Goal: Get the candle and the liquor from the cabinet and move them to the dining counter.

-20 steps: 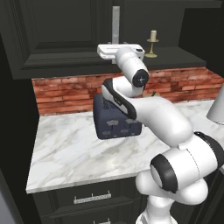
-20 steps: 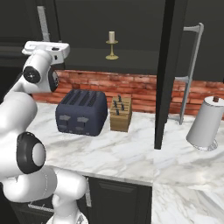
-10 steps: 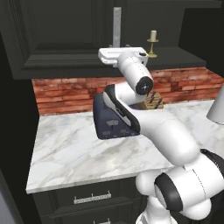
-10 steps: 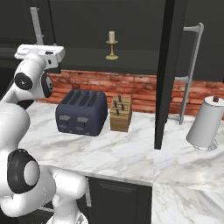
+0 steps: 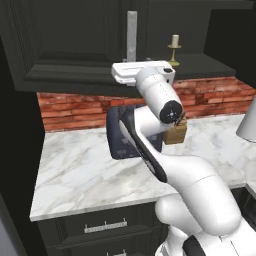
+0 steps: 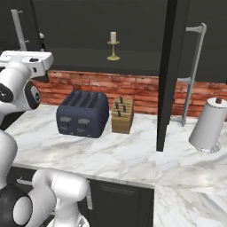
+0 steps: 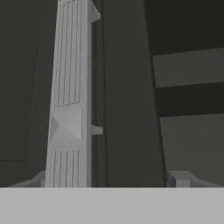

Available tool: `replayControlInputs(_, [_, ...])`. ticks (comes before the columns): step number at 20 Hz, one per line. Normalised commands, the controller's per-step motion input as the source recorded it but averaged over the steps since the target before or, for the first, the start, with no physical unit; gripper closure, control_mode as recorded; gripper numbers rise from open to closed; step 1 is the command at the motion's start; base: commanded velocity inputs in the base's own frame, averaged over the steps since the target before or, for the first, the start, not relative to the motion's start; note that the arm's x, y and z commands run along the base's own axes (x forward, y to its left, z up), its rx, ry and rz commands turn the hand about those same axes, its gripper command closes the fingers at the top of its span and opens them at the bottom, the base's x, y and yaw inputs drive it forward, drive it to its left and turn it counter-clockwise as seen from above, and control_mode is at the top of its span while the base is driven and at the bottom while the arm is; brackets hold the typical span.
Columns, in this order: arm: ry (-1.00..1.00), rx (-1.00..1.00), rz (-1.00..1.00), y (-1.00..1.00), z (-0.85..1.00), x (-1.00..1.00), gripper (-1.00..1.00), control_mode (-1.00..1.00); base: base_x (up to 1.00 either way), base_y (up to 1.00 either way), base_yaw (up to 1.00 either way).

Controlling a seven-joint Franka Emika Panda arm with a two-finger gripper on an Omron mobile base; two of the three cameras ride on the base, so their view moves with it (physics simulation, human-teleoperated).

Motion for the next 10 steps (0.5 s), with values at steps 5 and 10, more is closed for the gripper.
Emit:
replayControlInputs(5, [0.02,-0.01,0.03,0.38,0.0,-0.74,1.0,-1.0,0.0,0.0,0.0])
replayControlInputs(10, [0.0,-0.02,0.06,0.5,0.0,-0.84,1.0,-1.0,0.0,0.0,0.0])
